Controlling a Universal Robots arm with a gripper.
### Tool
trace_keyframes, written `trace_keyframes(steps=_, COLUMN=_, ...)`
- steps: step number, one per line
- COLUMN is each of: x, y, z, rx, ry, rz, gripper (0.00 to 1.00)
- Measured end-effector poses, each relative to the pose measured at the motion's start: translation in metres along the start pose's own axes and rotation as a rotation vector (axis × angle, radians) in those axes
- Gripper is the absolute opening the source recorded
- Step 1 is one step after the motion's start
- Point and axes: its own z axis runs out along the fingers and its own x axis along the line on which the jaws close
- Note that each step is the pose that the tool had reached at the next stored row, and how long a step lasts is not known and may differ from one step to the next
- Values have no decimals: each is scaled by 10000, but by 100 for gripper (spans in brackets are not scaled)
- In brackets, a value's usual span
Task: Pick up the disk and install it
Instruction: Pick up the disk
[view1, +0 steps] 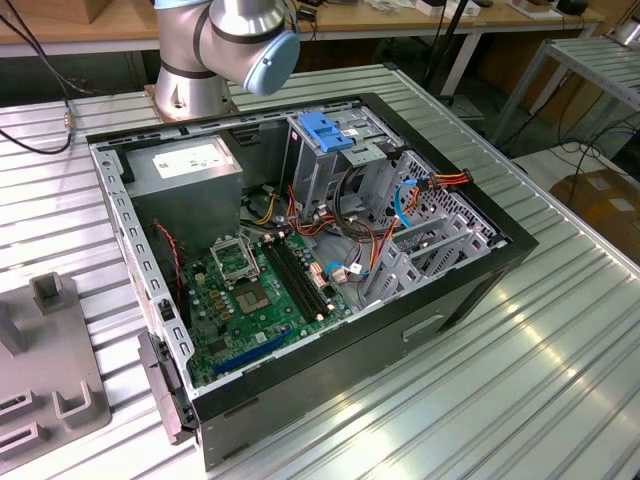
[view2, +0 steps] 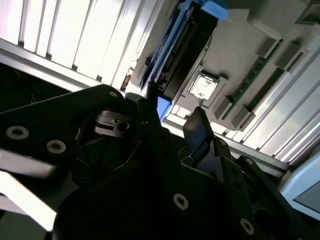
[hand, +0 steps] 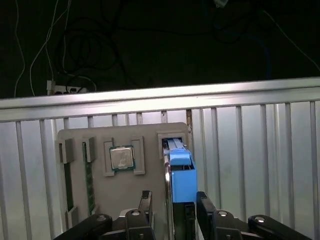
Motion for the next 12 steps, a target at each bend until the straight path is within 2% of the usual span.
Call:
trace_keyframes(steps=6, x=-24, y=38, z=28, rx=8, ry=-7, rz=-191, gripper=48)
trace_keyframes(steps=7, x=-27, y=46, z=34, rx=9, ry=-8, rz=-217, gripper=49)
trace_keyframes(steps=8, x=-29, y=51, z=39, rx=9, ry=-9, rz=-237, gripper=56)
trace_keyframes(steps=12, x=-36, y=73, z=79, rx=12, ry=-14, rz=-321, gripper=56)
